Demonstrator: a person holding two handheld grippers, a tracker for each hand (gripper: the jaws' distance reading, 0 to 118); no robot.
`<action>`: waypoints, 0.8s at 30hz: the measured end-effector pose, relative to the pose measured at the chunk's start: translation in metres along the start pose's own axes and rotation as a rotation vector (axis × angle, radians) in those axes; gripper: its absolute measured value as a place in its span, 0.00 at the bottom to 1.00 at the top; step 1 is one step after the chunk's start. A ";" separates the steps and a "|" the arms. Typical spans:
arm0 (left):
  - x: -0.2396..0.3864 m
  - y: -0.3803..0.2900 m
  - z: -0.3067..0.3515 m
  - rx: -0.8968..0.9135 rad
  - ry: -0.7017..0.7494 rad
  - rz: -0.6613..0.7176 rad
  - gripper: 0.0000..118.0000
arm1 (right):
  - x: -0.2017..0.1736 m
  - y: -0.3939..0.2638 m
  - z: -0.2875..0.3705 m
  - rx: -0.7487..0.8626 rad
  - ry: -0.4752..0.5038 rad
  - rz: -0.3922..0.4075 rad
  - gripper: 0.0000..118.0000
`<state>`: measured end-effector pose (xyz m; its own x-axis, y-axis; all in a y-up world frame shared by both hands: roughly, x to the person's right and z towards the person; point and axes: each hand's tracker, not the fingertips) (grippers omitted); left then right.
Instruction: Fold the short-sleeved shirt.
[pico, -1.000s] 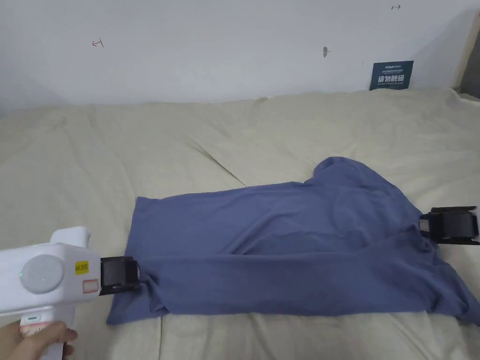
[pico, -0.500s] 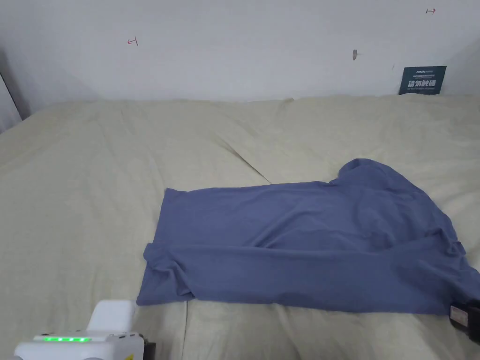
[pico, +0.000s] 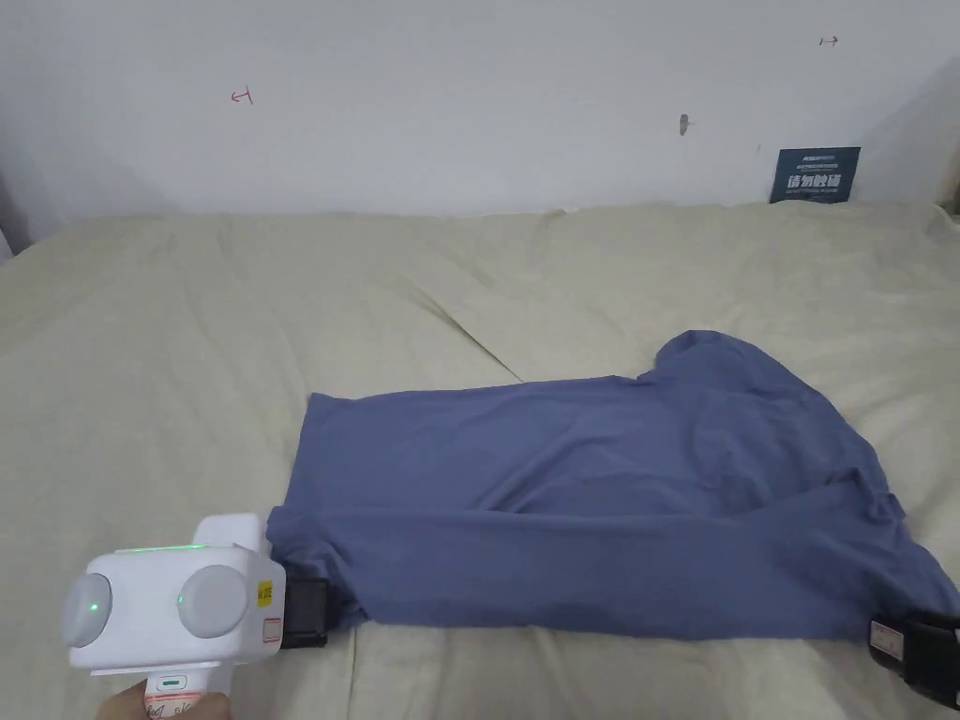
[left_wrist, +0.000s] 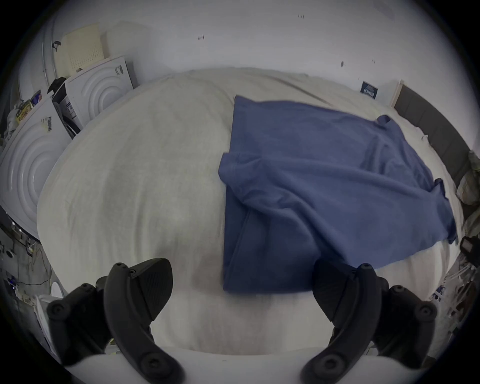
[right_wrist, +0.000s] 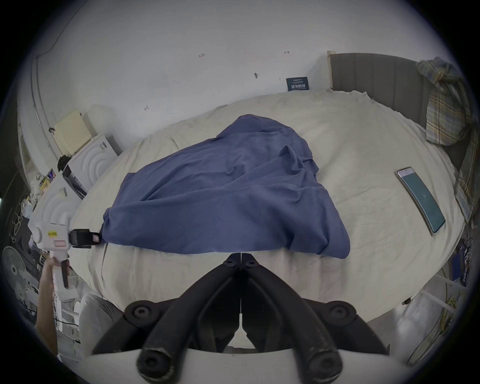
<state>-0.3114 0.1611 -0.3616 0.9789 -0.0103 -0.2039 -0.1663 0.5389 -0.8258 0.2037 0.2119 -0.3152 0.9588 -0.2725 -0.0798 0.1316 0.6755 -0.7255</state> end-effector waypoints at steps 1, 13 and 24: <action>0.000 -0.002 -0.005 -0.012 0.014 -0.008 0.83 | 0.001 0.000 -0.001 -0.001 -0.003 -0.002 0.00; 0.003 0.002 0.038 0.048 -0.046 0.028 0.10 | 0.029 -0.004 0.004 0.002 -0.088 0.006 0.02; 0.006 0.007 0.051 0.080 -0.043 0.001 0.10 | 0.080 0.025 -0.018 -0.058 -0.208 0.035 0.86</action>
<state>-0.3005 0.2079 -0.3417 0.9832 0.0252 -0.1808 -0.1590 0.6048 -0.7803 0.2788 0.1952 -0.3521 0.9947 -0.0978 0.0326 0.0879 0.6397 -0.7636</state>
